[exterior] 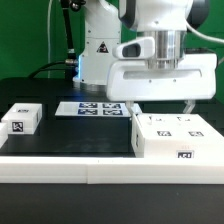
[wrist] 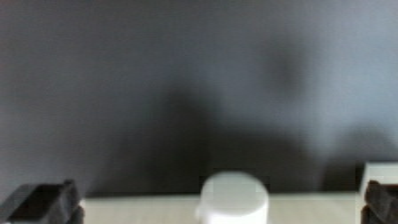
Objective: Assemble cabinet
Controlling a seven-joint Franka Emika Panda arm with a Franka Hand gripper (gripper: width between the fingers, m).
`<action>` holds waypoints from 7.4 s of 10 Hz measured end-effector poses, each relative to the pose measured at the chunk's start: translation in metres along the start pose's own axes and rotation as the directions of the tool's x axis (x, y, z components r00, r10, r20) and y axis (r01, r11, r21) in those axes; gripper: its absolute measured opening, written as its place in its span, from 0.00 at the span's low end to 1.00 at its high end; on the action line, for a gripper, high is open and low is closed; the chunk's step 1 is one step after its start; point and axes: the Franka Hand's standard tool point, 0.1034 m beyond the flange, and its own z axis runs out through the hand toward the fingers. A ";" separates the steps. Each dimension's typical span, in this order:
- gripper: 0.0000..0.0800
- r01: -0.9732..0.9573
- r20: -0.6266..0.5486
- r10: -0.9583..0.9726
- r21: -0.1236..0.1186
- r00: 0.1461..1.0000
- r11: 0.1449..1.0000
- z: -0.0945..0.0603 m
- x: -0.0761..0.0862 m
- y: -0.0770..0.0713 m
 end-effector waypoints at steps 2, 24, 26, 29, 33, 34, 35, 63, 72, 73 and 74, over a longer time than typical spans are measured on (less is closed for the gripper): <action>1.00 0.009 -0.009 -0.009 -0.005 1.000 1.000 0.009 -0.001 0.000; 0.25 0.083 -0.055 -0.083 -0.005 0.995 0.997 0.010 0.003 -0.002; 0.25 0.107 -0.035 -0.107 -0.006 0.994 0.994 -0.013 0.006 -0.003; 0.24 0.135 -0.025 -0.135 -0.006 0.991 0.991 -0.048 0.017 0.000; 0.24 0.142 -0.013 -0.142 -0.006 0.990 0.990 -0.046 0.015 0.000; 0.24 0.156 0.010 -0.156 -0.006 0.988 0.988 -0.053 0.023 0.001; 0.24 0.157 0.036 -0.157 -0.004 0.987 0.988 -0.065 0.029 0.001; 0.50 0.186 0.160 -0.185 0.005 0.970 0.983 -0.105 0.062 0.004; 1.00 0.081 0.049 -0.081 -0.010 0.996 0.997 -0.092 0.036 0.014; 1.00 0.082 0.050 -0.081 -0.010 0.995 0.997 -0.092 0.036 0.014; 1.00 0.082 0.050 -0.081 -0.010 0.995 0.997 -0.092 0.036 0.014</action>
Offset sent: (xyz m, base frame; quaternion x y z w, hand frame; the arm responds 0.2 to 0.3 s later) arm -0.0001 -0.0041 0.0020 0.0149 -0.0009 -0.0069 0.9999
